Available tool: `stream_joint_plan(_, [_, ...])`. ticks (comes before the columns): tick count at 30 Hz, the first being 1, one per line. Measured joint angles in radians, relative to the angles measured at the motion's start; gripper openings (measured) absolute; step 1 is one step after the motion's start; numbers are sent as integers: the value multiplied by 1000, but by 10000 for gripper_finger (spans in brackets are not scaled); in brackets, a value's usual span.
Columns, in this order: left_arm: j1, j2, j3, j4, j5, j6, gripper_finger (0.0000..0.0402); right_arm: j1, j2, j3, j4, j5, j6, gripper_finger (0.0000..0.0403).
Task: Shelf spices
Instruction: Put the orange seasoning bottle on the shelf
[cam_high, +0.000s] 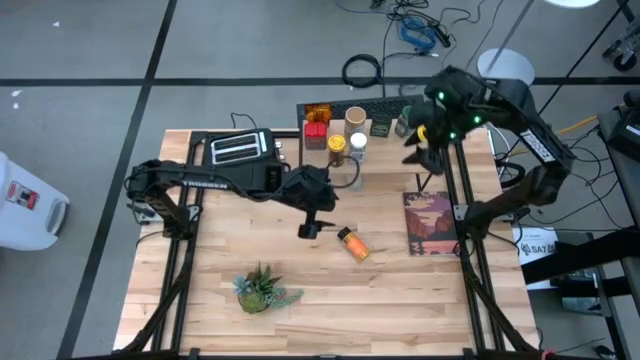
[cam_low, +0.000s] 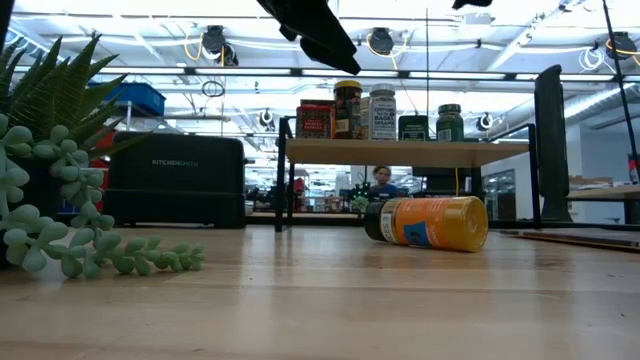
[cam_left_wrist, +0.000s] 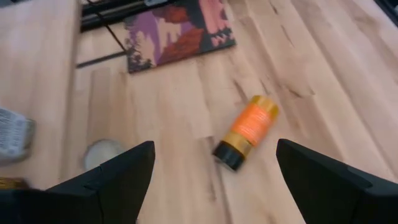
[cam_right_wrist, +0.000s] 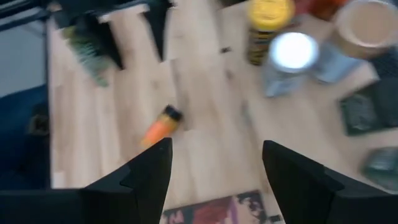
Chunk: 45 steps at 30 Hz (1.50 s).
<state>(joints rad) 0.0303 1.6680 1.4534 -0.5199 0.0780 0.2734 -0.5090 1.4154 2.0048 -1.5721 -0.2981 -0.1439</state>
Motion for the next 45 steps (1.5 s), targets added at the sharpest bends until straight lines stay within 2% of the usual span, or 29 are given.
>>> stream_joint_plan(8, [-77, 18, 0, -9, 0, -99, 345, 234, -45, -83, 45, 4, 62, 238])
stream_joint_plan(23, [-111, 246, 0, 91, -55, -297, 345, 541, -187, -696, 377, 40, 227, 238])
stream_joint_plan(26, [-112, 271, 0, 104, -57, -321, 345, 582, -204, -788, 463, 69, 269, 238])
stream_joint_plan(32, [-111, 317, 0, 82, -68, -347, 345, 642, -224, -1002, 789, 70, 401, 238])
stream_joint_plan(38, [-113, 345, -7, 29, -137, -385, 345, 649, -206, -1195, 1082, 71, 517, 238])
stream_joint_plan(40, [-113, 343, -41, 84, -140, -404, 345, 648, -198, -1239, 1152, 78, 537, 238])
stream_joint_plan(45, [-114, 344, -153, 211, -140, -482, 345, 648, -162, -1283, 1250, 176, 577, 238])
